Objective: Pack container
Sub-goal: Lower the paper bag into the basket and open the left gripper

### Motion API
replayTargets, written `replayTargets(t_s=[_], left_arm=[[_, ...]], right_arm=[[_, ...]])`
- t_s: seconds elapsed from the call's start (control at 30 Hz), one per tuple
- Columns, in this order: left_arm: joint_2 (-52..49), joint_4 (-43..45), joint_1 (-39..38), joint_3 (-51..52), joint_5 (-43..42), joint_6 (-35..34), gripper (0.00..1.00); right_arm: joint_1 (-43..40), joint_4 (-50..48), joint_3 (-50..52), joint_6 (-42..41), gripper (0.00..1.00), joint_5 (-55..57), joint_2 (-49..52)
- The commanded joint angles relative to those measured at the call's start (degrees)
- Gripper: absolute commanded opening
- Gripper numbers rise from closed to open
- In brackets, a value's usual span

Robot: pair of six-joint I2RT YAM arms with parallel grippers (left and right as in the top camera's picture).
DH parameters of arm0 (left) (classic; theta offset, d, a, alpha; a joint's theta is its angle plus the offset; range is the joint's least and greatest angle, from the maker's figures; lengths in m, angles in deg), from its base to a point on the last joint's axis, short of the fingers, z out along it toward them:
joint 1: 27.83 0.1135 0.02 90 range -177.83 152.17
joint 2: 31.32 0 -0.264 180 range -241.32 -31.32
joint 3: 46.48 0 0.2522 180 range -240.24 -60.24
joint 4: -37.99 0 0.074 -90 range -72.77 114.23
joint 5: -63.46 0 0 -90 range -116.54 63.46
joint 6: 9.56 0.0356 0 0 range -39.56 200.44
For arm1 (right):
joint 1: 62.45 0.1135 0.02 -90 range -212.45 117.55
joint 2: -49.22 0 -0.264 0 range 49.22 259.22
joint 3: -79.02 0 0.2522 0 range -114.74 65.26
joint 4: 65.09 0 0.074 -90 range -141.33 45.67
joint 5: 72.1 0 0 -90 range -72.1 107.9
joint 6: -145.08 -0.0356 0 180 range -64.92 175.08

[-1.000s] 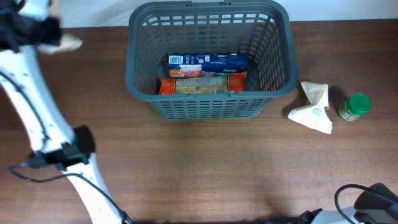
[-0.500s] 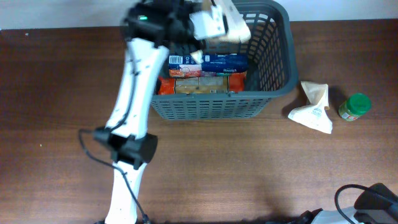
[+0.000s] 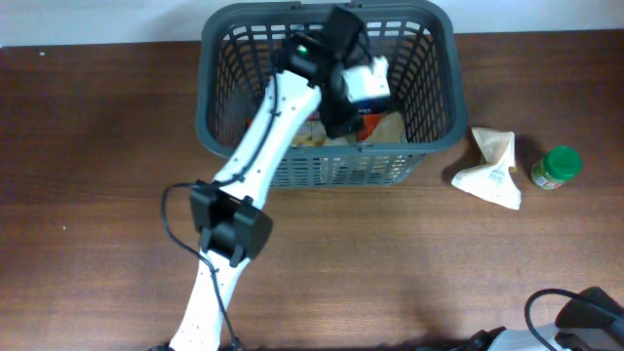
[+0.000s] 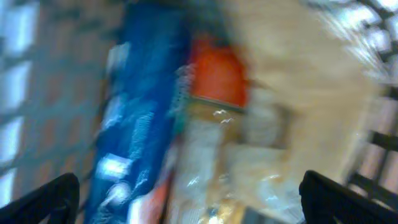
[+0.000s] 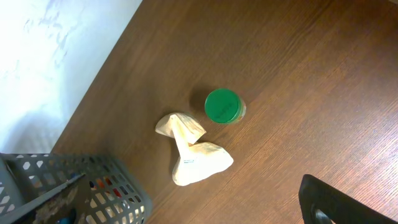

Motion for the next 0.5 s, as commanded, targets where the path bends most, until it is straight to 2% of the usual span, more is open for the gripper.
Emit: replayTargets(t_s=[0.0,0.13,0.2,0.43,0.47], left_arm=[[11.9,2.9,5.4,-1.8,3.6,-17.0,0.99],[19.8,4.1,12.3,-5.5,-1.3,-28.9,0.99],[23.7,4.2,17.5,-6.9,-2.4,-33.7,0.99],[28.2,1.9,36.4,-7.0,-1.8,-42.8,0.99],[27.6,-0.7,41.6,-6.4,-1.8,-43.2,0.99]], right_arm=[[-0.3,0.0,-0.2,0.2,0.99,-0.1,0.1],[-0.3,-0.4,-0.2,0.2,0.99,-0.2,0.1],[-0.3,-4.2,-0.2,0.2,0.99,-0.1,0.1],[-0.2,-7.8,-0.2,0.2,0.99,-0.7,0.2],[0.2,-7.8,-0.2,0.3,1.0,-0.6,0.8]])
